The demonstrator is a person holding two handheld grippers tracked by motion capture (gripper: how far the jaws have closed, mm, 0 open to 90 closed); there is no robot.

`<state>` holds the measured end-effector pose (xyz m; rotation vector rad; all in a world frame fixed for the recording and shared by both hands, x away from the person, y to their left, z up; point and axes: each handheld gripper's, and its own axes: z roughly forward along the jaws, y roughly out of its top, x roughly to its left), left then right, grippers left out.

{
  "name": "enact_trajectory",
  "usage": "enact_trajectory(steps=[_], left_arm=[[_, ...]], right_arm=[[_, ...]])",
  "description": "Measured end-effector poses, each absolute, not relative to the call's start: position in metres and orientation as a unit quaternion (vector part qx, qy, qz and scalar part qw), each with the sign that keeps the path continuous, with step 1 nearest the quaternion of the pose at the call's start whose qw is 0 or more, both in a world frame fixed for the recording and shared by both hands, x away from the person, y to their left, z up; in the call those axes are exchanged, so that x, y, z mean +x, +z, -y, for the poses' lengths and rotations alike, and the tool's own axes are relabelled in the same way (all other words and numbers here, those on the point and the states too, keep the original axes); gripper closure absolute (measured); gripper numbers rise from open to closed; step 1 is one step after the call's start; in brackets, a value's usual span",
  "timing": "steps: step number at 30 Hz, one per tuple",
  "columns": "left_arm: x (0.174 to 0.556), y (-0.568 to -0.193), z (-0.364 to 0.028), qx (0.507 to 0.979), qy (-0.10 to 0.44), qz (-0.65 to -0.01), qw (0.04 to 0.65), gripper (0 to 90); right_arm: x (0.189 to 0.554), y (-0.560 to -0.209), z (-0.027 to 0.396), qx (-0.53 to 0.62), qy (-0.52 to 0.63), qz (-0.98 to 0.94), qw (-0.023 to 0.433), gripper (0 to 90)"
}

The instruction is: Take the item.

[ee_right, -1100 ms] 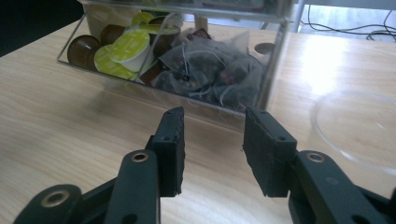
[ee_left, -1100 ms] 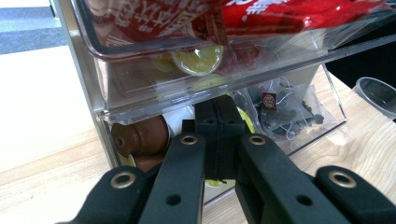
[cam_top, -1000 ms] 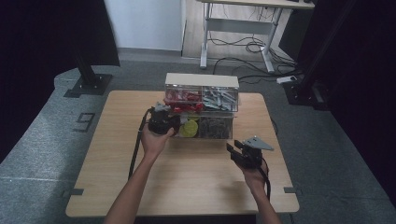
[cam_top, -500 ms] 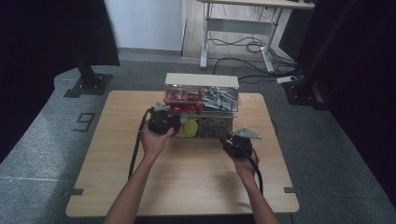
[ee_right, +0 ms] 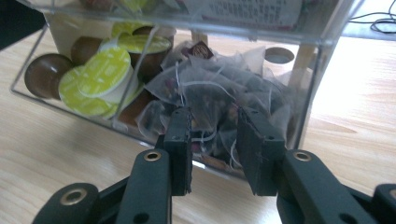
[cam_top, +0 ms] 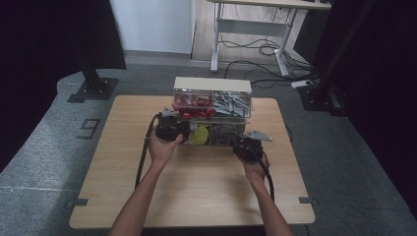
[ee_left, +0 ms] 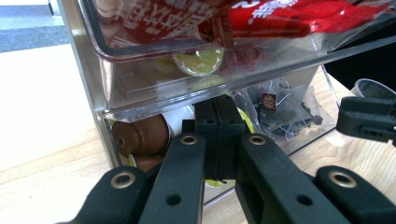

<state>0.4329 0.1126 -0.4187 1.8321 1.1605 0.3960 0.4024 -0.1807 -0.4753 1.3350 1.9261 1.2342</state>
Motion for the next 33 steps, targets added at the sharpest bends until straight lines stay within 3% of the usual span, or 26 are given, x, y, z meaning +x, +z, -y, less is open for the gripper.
enact_trajectory(steps=[18, 24, 33], left_arm=[[0.434, -0.419, -0.112, 0.741, 0.157, -0.471, 0.452, 90.0], [0.434, -0.419, -0.112, 0.741, 0.157, -0.470, 0.452, 90.0], [0.434, -0.419, -0.111, 0.742, 0.157, -0.470, 0.452, 90.0]], right_arm=[[0.423, -0.490, 0.165, 0.497, 0.417, -0.718, 0.253, 66.7], [0.425, -0.493, 0.165, 0.492, 0.419, -0.722, 0.249, 87.9], [0.421, -0.486, 0.167, 0.473, 0.429, -0.724, 0.260, 89.6]])
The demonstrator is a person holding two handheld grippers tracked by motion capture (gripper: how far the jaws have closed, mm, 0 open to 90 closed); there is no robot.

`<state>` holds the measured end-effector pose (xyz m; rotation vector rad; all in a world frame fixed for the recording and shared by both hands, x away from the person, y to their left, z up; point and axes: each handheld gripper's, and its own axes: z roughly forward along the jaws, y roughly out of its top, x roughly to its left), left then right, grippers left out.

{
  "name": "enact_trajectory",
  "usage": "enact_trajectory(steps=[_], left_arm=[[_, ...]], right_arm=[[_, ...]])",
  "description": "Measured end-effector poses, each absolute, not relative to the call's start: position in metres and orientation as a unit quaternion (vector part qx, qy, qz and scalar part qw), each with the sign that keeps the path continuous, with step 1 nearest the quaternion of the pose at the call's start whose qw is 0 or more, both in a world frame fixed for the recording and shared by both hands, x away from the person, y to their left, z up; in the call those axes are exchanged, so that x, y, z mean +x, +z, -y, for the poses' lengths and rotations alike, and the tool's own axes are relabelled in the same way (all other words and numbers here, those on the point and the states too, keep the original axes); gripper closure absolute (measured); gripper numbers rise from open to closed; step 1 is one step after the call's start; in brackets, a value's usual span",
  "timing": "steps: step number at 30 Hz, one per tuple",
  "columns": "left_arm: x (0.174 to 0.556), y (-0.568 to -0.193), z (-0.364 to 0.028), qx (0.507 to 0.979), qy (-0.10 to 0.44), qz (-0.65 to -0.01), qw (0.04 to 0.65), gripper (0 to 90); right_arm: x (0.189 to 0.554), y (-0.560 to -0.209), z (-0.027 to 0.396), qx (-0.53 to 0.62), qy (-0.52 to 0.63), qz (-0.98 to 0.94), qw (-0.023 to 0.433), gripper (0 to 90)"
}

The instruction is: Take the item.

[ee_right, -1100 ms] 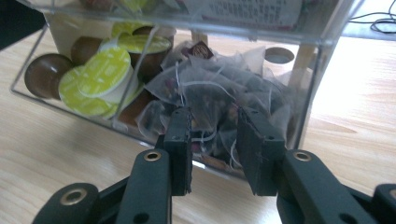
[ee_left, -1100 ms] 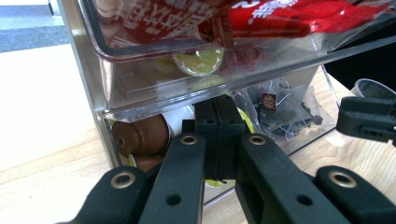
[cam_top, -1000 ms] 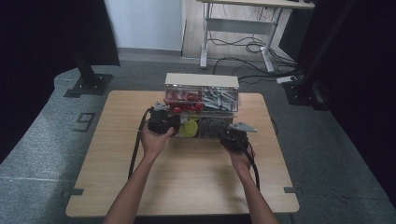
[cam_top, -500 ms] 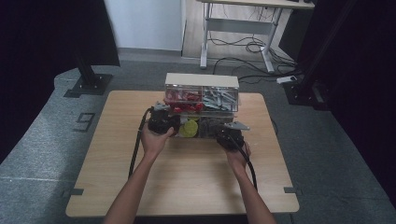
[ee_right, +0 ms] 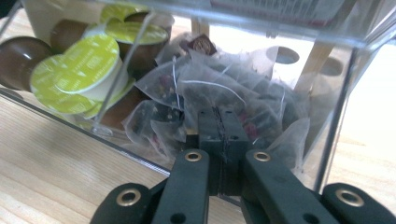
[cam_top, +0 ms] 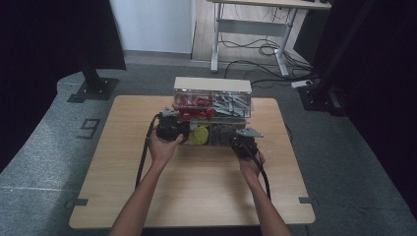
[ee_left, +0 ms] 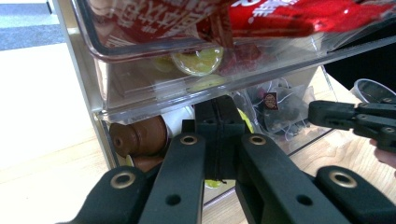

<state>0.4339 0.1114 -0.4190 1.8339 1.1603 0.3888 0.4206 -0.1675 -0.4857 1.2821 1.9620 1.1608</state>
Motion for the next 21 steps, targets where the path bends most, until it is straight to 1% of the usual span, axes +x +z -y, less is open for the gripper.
enact_trajectory(steps=[1, 4, 21], left_arm=[[0.434, -0.419, -0.111, 0.742, 0.157, -0.470, 0.452, 90.0], [0.433, -0.419, -0.110, 0.741, 0.157, -0.470, 0.453, 90.0], [0.433, -0.419, -0.109, 0.741, 0.155, -0.470, 0.454, 90.0]], right_arm=[[0.418, -0.482, 0.168, 0.467, 0.435, -0.722, 0.268, 89.6], [0.416, -0.478, 0.171, 0.461, 0.439, -0.722, 0.271, 89.5], [0.399, -0.449, 0.181, 0.439, 0.468, -0.713, 0.281, 89.5]])
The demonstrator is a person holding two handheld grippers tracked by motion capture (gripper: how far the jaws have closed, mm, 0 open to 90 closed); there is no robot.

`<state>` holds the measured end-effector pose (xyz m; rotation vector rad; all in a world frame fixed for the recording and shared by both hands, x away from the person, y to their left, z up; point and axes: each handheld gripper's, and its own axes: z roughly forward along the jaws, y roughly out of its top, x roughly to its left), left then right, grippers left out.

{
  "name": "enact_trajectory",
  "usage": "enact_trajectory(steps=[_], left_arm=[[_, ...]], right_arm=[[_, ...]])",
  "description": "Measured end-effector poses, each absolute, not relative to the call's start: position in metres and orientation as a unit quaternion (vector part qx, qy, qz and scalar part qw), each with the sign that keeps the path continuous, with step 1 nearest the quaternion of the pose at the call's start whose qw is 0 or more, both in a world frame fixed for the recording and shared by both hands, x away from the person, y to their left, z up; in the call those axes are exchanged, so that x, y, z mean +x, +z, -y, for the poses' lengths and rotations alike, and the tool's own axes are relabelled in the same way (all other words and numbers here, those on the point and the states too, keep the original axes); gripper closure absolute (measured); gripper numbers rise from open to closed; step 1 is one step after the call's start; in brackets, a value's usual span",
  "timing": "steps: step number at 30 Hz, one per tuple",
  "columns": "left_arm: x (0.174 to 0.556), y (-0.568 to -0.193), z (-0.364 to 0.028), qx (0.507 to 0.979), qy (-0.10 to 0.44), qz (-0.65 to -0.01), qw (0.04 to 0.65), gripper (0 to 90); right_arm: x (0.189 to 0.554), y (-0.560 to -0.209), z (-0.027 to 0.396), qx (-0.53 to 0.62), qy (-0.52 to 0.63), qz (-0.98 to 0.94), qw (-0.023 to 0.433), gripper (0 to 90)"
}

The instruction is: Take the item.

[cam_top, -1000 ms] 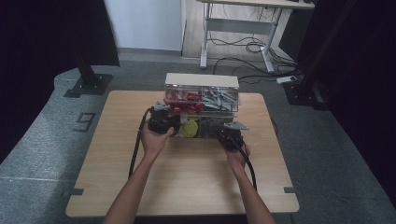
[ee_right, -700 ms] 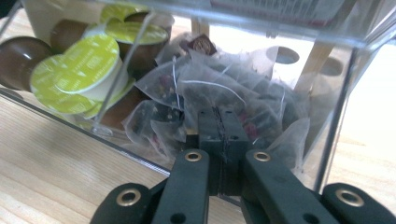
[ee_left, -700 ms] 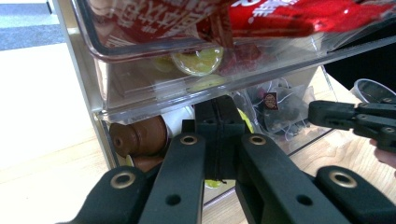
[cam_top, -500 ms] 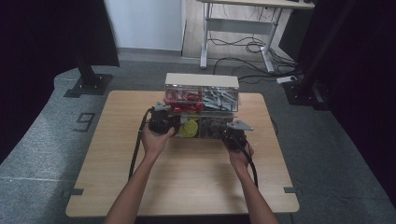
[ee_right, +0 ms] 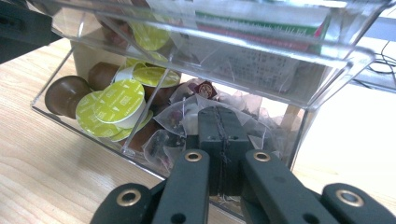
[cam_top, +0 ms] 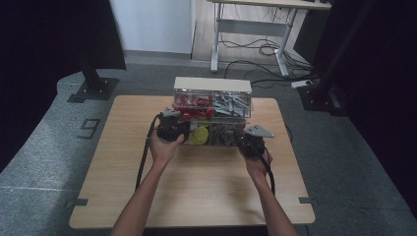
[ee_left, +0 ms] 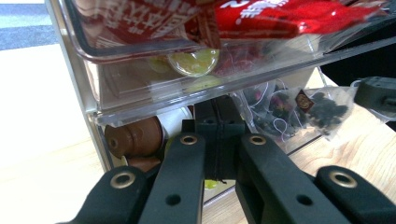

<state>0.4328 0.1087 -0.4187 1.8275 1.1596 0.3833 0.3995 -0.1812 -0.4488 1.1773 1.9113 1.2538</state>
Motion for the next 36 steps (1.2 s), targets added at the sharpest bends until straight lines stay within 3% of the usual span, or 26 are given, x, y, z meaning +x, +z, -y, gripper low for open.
enact_trajectory(steps=[36], left_arm=[[0.433, -0.419, -0.107, 0.740, 0.153, -0.471, 0.455, 90.0]], right_arm=[[0.380, -0.426, 0.207, 0.433, 0.484, -0.698, 0.303, 89.6]])
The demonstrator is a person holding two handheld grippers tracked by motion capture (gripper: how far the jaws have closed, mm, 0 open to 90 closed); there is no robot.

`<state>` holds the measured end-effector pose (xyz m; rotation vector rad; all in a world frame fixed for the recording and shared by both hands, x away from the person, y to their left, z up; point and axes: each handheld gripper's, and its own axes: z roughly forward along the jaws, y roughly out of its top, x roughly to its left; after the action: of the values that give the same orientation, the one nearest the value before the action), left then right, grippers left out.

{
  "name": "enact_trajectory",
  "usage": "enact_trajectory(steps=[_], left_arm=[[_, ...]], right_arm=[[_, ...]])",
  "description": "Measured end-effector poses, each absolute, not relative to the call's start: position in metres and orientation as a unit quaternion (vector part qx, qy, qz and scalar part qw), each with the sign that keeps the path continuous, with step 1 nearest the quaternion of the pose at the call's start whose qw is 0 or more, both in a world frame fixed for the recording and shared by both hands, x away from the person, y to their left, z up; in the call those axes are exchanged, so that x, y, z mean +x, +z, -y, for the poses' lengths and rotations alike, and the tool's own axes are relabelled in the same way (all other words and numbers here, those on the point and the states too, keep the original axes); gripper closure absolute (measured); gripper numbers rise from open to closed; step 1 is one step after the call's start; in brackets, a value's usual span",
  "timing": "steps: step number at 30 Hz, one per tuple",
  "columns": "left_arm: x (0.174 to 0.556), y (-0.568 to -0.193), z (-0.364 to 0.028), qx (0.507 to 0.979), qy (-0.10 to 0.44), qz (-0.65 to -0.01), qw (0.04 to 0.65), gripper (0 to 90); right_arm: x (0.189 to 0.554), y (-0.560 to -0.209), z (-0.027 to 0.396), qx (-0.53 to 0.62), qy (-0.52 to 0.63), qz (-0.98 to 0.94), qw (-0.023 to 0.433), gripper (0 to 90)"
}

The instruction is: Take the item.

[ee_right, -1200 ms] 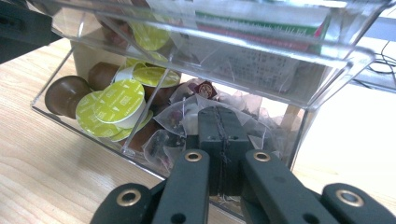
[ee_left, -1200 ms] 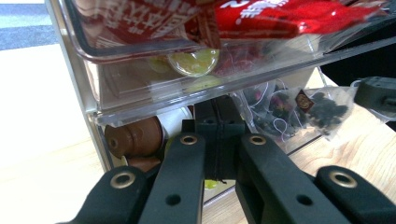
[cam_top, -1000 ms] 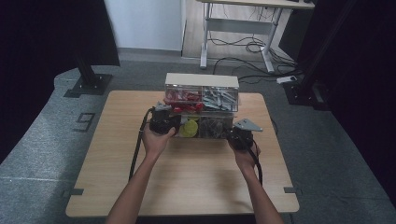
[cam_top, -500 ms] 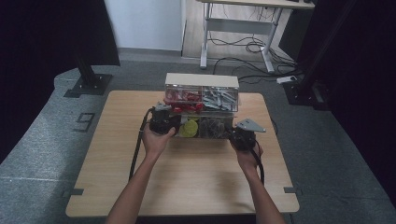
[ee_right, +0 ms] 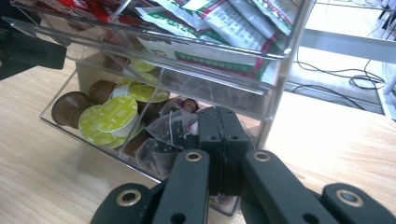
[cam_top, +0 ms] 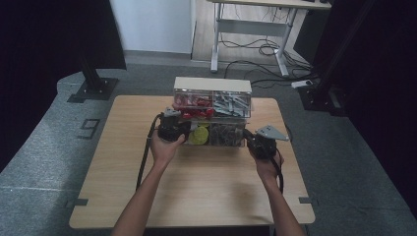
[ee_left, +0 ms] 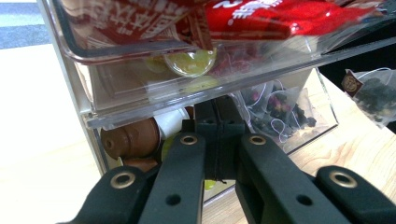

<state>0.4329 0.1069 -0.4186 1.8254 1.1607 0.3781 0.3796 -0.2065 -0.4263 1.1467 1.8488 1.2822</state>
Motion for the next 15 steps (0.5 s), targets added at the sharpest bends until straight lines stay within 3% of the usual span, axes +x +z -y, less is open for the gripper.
enact_trajectory(steps=[15], left_arm=[[0.435, -0.419, -0.107, 0.740, 0.149, -0.472, 0.455, 90.0]], right_arm=[[0.372, -0.425, 0.227, 0.444, 0.480, -0.689, 0.313, 89.6]])
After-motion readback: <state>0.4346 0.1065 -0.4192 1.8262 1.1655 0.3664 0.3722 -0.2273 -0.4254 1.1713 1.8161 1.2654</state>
